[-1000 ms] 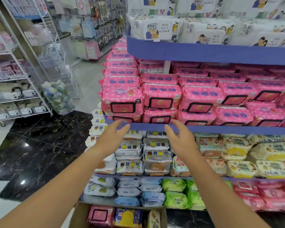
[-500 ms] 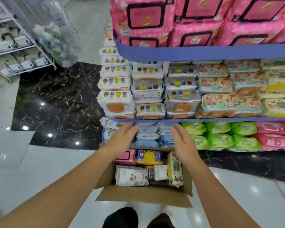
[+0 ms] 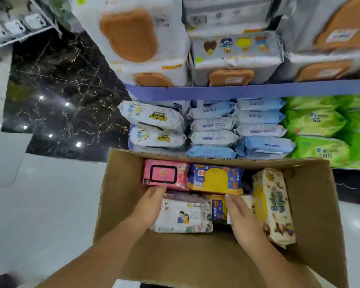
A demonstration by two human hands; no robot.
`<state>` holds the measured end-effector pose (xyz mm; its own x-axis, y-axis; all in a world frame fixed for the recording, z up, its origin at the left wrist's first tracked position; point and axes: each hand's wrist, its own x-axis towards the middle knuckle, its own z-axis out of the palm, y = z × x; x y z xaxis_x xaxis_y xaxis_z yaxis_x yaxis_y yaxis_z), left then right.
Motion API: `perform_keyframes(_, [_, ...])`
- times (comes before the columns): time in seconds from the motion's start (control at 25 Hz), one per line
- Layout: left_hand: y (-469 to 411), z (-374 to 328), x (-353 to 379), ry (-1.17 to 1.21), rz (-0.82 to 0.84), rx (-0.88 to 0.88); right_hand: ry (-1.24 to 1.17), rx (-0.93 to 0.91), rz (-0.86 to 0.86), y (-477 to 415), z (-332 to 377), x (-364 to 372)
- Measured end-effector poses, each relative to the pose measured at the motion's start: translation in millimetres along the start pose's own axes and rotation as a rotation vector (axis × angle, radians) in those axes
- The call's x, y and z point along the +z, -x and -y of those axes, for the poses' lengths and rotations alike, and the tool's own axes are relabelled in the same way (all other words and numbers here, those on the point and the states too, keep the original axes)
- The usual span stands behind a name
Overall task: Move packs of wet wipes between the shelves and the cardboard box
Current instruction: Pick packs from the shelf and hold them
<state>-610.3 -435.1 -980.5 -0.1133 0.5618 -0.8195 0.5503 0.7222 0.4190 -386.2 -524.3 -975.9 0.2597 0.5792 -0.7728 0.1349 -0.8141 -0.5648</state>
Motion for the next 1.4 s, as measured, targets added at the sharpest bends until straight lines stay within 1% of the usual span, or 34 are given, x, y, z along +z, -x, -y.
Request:
perform_keyframes(0.08, [-44.4, 23.5, 8.3, 0.151, -0.037, -0.114, -0.091, 0.102, -0.032, -28.9, -18.8, 25.2])
perform_keyframes(0.16, [-78.6, 36.4, 15.6, 0.314, -0.070, -0.200, -0.302, 0.211, -0.048, -57.4, -30.6, 48.7])
perform_keyframes(0.24, [-108.2, 40.2, 19.0, 0.344, -0.111, -0.240, -0.538, 0.281, -0.032, -85.2, -37.4, 64.9])
perform_keyframes(0.32, [-120.5, 33.9, 20.5, 0.348, -0.094, -0.247, -0.684, 0.284, -0.009, -109.9, -42.8, 72.5])
perform_keyframes(0.44, [-132.7, 31.7, 15.6, 0.451, 0.073, -0.231, -0.853, 0.281, -0.007, -138.3, -47.1, 79.3])
perform_keyframes(0.52, [-140.9, 35.9, 11.0, 0.513, 0.142, -0.220, -0.966, 0.296, -0.016, -149.2, -48.0, 83.2])
perform_keyframes(0.68, [-145.5, 36.9, 9.7, 0.617, 0.103, -0.164, -1.112, 0.276, -0.080, -152.1, -47.4, 95.7])
perform_keyframes(0.8, [-130.9, 34.1, 15.8, 0.703, 0.041, -0.146, -1.227, 0.241, -0.156, -144.4, -44.2, 92.5])
perform_keyframes(0.88, [-117.4, 31.7, 20.4, 0.737, -0.005, -0.084, -1.215, 0.216, -0.171, -132.3, -42.8, 83.7])
perform_keyframes(0.96, [-101.4, 29.9, 20.8, 0.723, -0.036, -0.028, -1.155, 0.215, -0.150, -115.9, -45.7, 73.9])
perform_keyframes(1.08, [-71.4, 26.2, 10.8, 0.751, -0.030, 0.024, -1.089, 0.207, -0.165, -81.1, -46.1, 56.2])
perform_keyframes(1.24, [-11.3, 15.9, -13.9, 0.706, 0.018, 0.062, -0.965, 0.171, -0.126, -14.8, -31.9, 25.0])
perform_keyframes(1.4, [68.2, -26.4, -38.7, 0.672, 0.111, 0.164, -0.927, 0.068, -0.092, 67.1, 8.4, -23.3])
